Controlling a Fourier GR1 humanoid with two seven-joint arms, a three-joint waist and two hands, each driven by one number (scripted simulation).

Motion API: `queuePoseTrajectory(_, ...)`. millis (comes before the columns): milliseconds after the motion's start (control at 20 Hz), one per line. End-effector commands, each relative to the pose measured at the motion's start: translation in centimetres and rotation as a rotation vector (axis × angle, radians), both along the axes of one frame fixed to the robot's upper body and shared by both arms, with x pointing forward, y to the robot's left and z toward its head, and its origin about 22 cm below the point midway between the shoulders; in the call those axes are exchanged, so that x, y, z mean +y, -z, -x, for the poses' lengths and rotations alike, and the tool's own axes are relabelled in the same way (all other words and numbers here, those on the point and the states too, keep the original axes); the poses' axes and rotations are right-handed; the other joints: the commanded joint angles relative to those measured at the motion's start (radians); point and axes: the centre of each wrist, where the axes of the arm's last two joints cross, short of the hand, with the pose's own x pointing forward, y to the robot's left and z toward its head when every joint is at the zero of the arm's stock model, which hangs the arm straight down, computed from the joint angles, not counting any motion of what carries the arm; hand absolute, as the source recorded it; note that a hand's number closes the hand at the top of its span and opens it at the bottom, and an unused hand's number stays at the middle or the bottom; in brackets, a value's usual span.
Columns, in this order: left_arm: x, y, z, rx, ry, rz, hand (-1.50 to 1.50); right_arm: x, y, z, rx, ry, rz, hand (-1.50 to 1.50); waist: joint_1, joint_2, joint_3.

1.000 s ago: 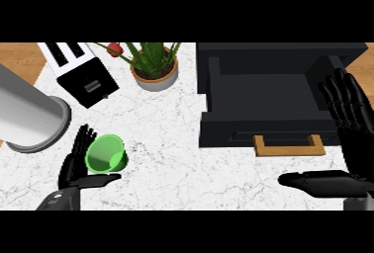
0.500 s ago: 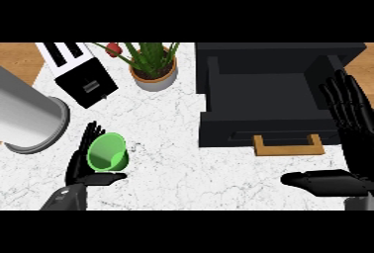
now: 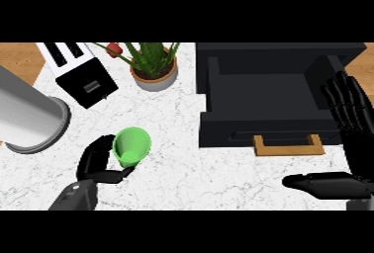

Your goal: Pick up the cup, place it into the drawer and close the drawer

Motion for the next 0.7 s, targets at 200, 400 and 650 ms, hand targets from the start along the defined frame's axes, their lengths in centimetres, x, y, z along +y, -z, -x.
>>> queuePoseTrajectory(200, 0.2, -0.7, -0.9, -0.203, -0.118, 0.145, 1.50, 0.7, -0.7, -0.3, 0.007, -0.008, 0.022, -1.50, -0.002, 0.003, -0.001)
queuePoseTrajectory(400, 3.0, -2.6, -2.4, -0.262, -0.215, 0.082, 1.50, -0.5, 0.4, -0.4, -0.004, 0.012, 0.015, -1.50, 0.000, 0.002, 0.000)
queuePoseTrajectory(650, 1.7, -3.0, -3.1, -0.324, -0.197, 0.114, 1.50, -0.3, 0.6, -0.5, -0.003, 0.011, -0.005, -1.50, 0.008, -0.002, 0.002)
